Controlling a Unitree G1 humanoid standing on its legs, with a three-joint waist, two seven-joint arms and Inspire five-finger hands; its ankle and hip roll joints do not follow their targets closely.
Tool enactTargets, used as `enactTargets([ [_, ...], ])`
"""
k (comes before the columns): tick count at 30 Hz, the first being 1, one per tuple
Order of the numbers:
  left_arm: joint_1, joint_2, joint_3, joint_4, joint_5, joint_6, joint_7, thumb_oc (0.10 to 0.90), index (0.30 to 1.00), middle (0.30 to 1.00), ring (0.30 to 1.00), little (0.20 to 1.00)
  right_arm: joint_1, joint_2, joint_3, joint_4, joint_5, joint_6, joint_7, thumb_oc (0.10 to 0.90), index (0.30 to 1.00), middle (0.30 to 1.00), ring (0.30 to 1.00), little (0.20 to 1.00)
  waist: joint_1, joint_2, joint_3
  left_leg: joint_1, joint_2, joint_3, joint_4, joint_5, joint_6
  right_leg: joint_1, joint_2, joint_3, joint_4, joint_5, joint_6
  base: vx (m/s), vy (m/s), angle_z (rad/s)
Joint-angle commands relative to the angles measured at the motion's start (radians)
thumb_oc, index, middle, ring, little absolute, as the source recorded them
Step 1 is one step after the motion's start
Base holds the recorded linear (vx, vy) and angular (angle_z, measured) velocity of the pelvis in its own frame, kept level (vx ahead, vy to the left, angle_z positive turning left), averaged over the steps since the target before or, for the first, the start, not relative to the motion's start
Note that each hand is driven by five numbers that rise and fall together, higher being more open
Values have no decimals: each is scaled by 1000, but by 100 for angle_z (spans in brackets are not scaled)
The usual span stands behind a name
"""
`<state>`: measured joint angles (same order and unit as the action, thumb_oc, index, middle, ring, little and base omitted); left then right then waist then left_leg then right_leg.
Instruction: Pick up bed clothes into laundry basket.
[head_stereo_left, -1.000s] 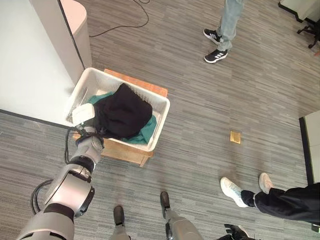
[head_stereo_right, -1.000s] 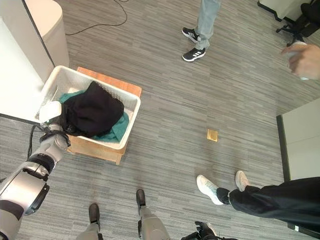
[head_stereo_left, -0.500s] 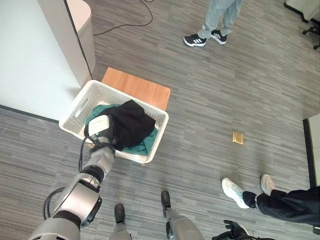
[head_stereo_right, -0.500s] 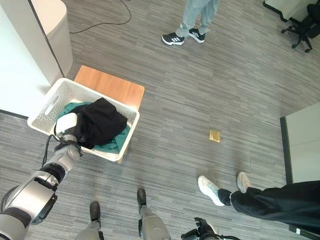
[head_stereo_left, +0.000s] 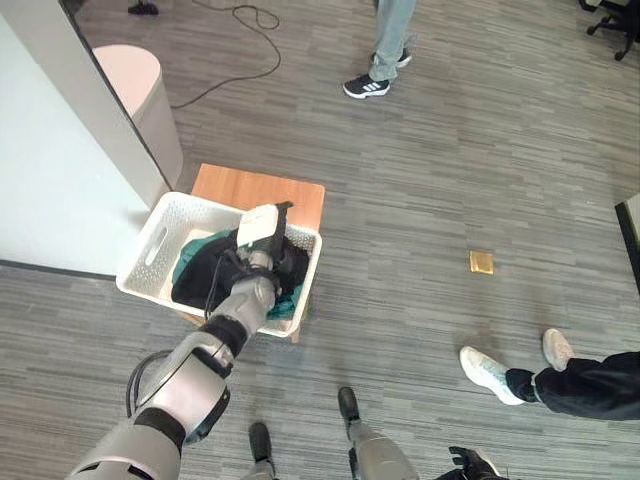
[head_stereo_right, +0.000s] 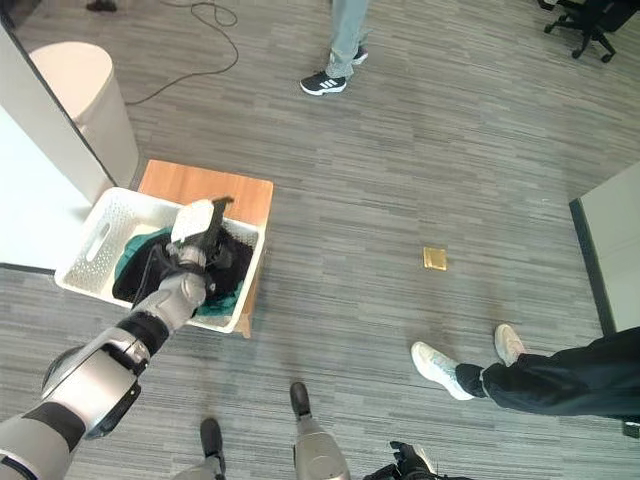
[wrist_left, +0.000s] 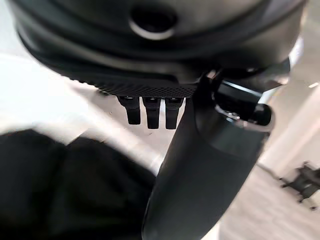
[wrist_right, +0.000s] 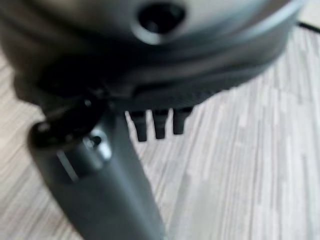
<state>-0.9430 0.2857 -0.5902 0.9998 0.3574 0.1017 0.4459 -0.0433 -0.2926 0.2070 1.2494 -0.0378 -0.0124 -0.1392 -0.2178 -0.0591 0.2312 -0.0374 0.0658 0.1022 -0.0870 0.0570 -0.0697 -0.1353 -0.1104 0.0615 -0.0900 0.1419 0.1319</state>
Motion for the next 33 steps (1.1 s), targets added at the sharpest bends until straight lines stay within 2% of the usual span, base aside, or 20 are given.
enactTargets([
  [1,-320,36,1,8,52,-56,76,800,900,900,900,900,55,-83,31,35,1,4,-25,800,900,900,900,900,-9,-17,-60,-33,17,-16,0,-22,-15,40,-58,13,18,-32,94,44,13,0],
  [5,-404,83,-13,30,73,-43,66,800,900,900,900,900,51,-79,39,36,9,4,-9,800,900,900,900,900,-13,2,-75,-23,15,-13,0,-24,-13,48,-60,13,17,-30,96,34,9,-2],
  [12,-467,122,-22,39,78,-33,56,800,900,900,900,900,61,-68,47,38,12,0,16,800,900,900,900,900,3,11,-96,-13,11,-27,0,-23,-12,68,-63,2,17,-37,97,23,0,-1],
  [15,-488,162,-4,-20,30,-44,61,800,900,900,900,900,64,-67,46,27,15,-1,24,800,900,900,900,900,18,14,-105,-9,8,-38,0,-22,-13,82,-67,-7,18,-41,99,20,-13,3],
  [17,-471,221,34,-140,-49,-65,60,800,900,900,900,900,65,-71,33,12,14,5,22,800,900,900,900,900,38,18,-112,-5,6,-49,0,-20,-14,94,-69,-18,20,-44,100,33,-32,3],
  [21,-433,341,82,-323,-74,-77,70,800,900,900,900,900,52,-71,37,-45,7,7,45,800,900,900,900,900,87,29,-122,0,2,-79,0,-15,-18,120,-75,-42,26,-56,99,21,-39,18],
  [24,-417,445,111,-416,-54,-71,85,800,900,900,900,900,35,-72,56,-94,-3,10,64,800,900,900,900,900,143,37,-130,-6,-3,-122,0,-2,-23,141,-80,-78,35,-73,93,-7,-71,32],
  [25,-412,472,119,-433,-45,-64,87,800,900,900,900,900,29,-74,60,-103,-5,13,67,800,900,900,900,900,160,41,-132,-10,-5,-138,0,4,-27,152,-82,-95,38,-81,91,-48,-52,58],
  [26,-411,474,121,-435,-44,-63,86,800,900,900,900,900,27,-74,61,-103,-5,13,68,800,900,900,900,900,156,42,-128,-16,-6,-142,0,19,-27,146,-82,-98,42,-72,90,-12,-51,65],
  [28,-412,547,133,-443,-30,-45,92,800,900,900,900,900,16,-73,70,-120,-7,19,74,800,900,900,900,900,198,50,-136,-20,-11,-189,0,18,-37,180,-83,-149,41,-100,83,16,-77,59],
  [32,-387,640,169,-425,-12,-10,102,800,900,900,900,900,10,-58,84,-129,-7,25,85,800,900,900,900,900,263,59,-146,-30,-20,-257,0,40,-54,236,-82,-230,33,-123,73,0,-79,72],
  [33,-385,641,171,-427,-12,-10,102,800,900,900,900,900,10,-59,84,-128,-7,25,85,800,900,900,900,900,259,60,-146,-29,-20,-260,0,40,-55,239,-81,-234,32,-124,72,2,-79,75],
])
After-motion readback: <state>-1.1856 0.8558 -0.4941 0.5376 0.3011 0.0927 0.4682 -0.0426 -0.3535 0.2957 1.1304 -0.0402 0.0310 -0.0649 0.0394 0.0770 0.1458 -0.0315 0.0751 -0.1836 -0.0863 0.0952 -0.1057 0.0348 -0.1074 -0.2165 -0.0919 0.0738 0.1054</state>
